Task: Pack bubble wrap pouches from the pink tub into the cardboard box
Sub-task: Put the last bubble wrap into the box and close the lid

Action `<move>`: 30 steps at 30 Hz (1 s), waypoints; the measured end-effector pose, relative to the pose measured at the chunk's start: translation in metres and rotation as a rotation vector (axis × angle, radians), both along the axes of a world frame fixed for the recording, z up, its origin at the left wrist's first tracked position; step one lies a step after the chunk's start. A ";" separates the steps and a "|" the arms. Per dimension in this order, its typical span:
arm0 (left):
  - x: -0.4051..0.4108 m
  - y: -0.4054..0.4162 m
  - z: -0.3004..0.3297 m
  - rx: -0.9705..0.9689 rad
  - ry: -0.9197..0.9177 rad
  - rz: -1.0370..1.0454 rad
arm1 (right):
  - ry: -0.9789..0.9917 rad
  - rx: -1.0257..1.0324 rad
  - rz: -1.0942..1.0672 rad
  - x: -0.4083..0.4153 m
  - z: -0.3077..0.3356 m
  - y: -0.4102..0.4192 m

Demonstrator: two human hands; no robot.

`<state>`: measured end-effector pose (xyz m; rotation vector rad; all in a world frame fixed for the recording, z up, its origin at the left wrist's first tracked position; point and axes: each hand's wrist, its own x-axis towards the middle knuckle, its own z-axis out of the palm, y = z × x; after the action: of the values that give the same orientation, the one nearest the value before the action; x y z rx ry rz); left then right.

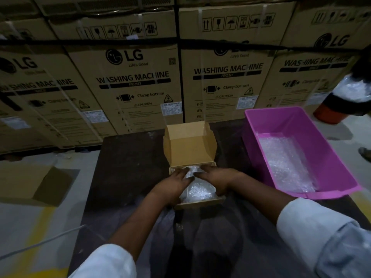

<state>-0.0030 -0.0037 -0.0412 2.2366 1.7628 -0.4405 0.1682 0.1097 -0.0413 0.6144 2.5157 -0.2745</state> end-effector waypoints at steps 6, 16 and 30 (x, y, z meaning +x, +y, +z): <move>0.012 0.010 -0.001 0.020 0.103 -0.040 | -0.016 0.022 0.032 -0.008 0.001 -0.004; 0.002 0.009 0.017 0.009 0.055 0.025 | 0.060 0.066 0.070 0.004 0.008 0.018; 0.004 -0.001 0.006 0.125 -0.027 0.163 | 0.106 0.131 -0.038 0.004 0.016 -0.004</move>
<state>0.0015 -0.0049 -0.0356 2.1450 1.9895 -0.2723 0.1721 0.1054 -0.0257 0.7171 2.6414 -0.1604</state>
